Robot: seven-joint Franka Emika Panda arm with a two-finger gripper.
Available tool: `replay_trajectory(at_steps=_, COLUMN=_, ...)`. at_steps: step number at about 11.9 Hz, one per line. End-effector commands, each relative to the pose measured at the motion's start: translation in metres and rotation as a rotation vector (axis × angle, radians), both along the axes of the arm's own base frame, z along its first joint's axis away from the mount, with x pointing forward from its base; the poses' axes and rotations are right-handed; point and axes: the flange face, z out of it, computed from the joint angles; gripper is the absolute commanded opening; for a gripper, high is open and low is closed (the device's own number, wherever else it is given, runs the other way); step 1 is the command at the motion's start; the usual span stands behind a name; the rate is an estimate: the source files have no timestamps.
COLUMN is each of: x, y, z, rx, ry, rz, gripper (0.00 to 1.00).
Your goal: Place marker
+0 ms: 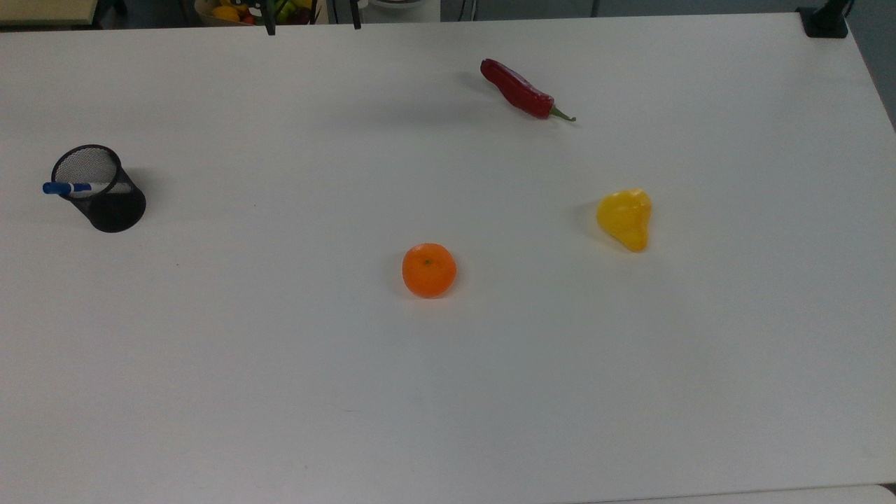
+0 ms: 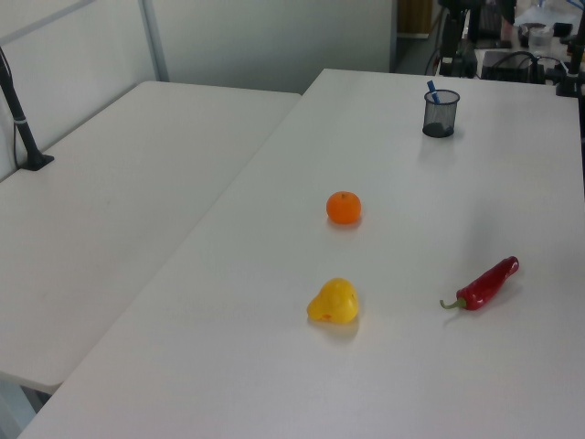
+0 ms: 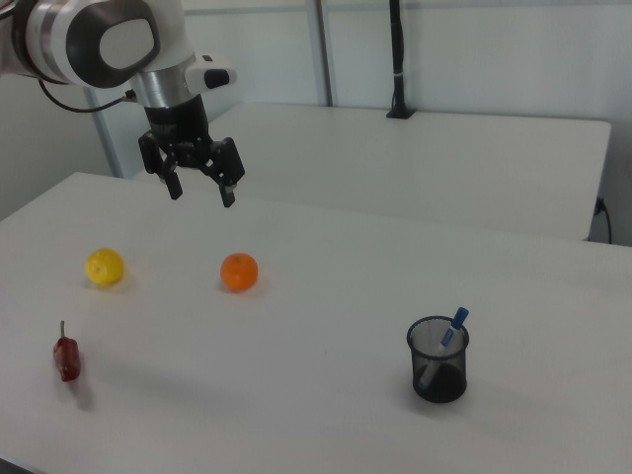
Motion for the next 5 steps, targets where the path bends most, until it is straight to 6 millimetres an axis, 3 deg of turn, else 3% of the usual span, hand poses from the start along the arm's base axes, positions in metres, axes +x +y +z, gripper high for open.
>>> replay_trajectory(at_steps=1, x=-0.0054, y=0.0010, z=0.0037, rx=0.015, ry=-0.001, rz=-0.098, gripper=1.00)
replay_trajectory(at_steps=5, x=-0.0053, y=0.0010, z=0.0037, rx=0.015, ry=-0.002, rz=-0.092, gripper=1.00)
